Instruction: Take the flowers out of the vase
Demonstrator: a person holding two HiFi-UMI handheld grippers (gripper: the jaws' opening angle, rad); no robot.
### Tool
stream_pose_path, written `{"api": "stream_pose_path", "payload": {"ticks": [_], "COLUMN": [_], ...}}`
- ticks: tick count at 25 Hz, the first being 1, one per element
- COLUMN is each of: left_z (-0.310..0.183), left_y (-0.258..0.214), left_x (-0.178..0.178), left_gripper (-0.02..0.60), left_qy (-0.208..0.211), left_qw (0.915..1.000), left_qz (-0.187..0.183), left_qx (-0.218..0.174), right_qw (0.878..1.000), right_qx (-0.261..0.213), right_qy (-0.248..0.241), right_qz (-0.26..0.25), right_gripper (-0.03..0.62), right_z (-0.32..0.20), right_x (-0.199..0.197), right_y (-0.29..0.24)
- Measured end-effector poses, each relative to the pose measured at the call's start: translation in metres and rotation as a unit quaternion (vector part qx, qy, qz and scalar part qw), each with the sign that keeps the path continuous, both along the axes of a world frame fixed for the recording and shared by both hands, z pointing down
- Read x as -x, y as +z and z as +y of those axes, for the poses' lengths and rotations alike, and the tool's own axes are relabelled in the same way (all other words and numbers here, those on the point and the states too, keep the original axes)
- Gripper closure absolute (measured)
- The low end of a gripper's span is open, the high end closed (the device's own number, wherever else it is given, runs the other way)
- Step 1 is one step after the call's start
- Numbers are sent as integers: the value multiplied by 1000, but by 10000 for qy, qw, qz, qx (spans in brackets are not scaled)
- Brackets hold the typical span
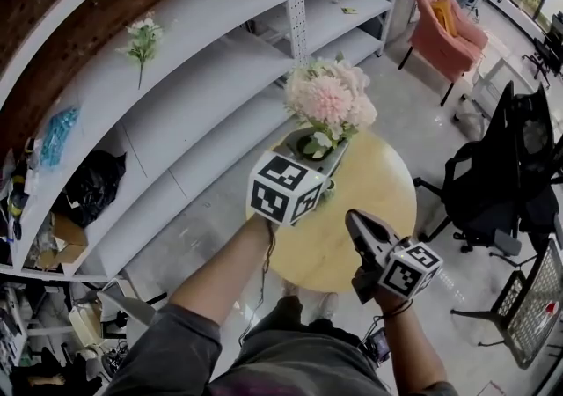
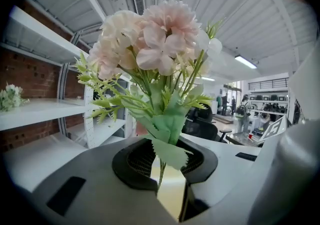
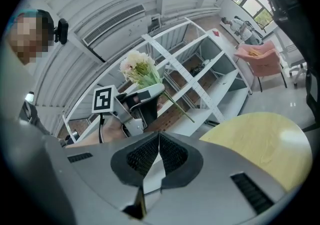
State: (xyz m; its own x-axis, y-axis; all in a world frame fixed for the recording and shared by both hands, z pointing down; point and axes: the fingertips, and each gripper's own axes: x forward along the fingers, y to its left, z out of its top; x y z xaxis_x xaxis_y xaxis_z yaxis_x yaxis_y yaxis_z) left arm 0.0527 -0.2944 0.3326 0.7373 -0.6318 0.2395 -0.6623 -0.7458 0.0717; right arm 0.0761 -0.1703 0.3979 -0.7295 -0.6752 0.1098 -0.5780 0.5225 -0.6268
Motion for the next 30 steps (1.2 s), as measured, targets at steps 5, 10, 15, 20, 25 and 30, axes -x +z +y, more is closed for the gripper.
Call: {"api": "stream_pose_path", "payload": {"ticks": [5,10,15,20,25,30], "left_z": [5,9,12,12,10,9], "left_y": [-20,-29,-35,-30,-21,-20], "left_x": [-2,-1,2,4,5,5], "left_gripper": [485,485,485,485,485,488], "left_qy": [5,-13,-35,-47,-47,-43], "left_qw": [10000,9999,9997,9999,10000,10000], "left_qz": [67,5,-108,-11,-11,-15], "left_qx": [-47,-115,-235,-104,-13,5], "right_qw": [9999,9998,9997,9998,9999,9999], "right_qx": [-95,-148,-159,-148,-135,-144], "right_qy": [-2,42,5,-41,-44,-69], "right_qz": [-96,-161,-171,-147,-86,-15], "right_gripper": [579,579,580,579,579,580], "right_z": [4,6,7,7,6,5], "right_x": [-6,-11,-8,-6,-5,-4], "right_y": [-10,-19,-21,-21,-19,-19]}}
